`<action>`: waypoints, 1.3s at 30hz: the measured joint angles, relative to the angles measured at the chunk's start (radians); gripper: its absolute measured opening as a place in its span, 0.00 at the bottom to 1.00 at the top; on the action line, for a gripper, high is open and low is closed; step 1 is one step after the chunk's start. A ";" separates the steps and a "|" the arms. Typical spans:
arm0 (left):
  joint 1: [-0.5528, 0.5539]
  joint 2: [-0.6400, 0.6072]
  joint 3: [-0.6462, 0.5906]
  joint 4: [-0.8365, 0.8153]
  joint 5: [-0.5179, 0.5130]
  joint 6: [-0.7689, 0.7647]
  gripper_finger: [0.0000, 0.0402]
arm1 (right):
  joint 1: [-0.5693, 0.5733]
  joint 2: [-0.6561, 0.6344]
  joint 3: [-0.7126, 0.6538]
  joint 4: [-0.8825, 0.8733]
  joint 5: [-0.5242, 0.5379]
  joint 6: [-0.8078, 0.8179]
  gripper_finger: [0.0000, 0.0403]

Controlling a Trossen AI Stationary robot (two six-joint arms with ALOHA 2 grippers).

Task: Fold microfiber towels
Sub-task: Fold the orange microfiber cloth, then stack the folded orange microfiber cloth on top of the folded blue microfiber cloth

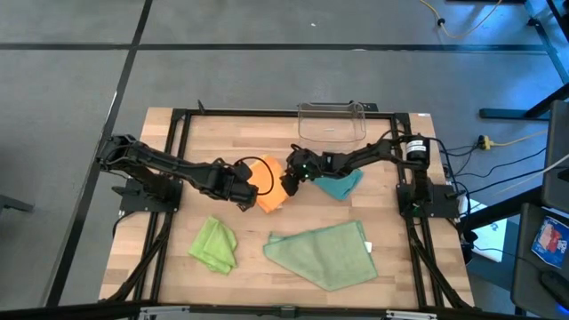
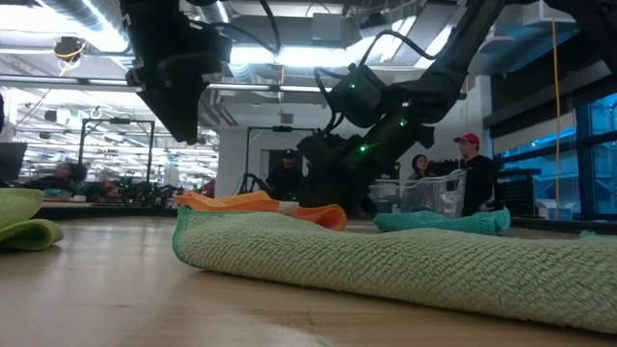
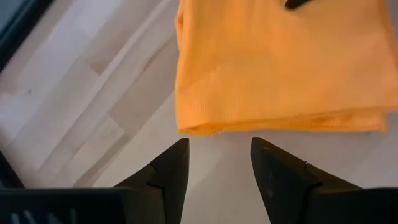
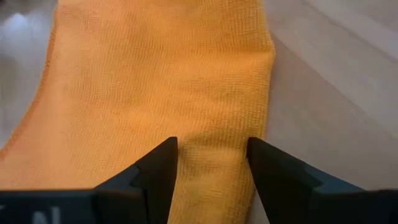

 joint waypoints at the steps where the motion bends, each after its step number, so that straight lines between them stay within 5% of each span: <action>1: 0.000 0.000 0.000 0.010 -0.009 -0.001 0.41 | 0.004 0.000 0.000 0.000 0.004 -0.001 0.50; 6: -0.010 0.000 0.000 0.060 -0.029 -0.001 0.41 | 0.055 -0.001 0.000 -0.015 -0.011 -0.006 0.50; 14: -0.036 0.000 0.000 0.123 -0.077 0.000 0.41 | 0.105 -0.096 -0.003 -0.054 0.285 -0.029 0.50; 17: -0.048 0.000 0.000 0.126 -0.078 0.000 0.41 | 0.106 -0.104 -0.004 -0.059 0.314 -0.015 0.50; 29: -0.053 0.000 0.000 0.139 -0.102 0.002 0.41 | 0.080 -0.003 -0.002 -0.051 0.232 0.175 0.48; 39: -0.054 0.000 0.000 0.140 -0.103 0.003 0.41 | 0.084 0.017 0.025 -0.012 0.145 0.148 0.41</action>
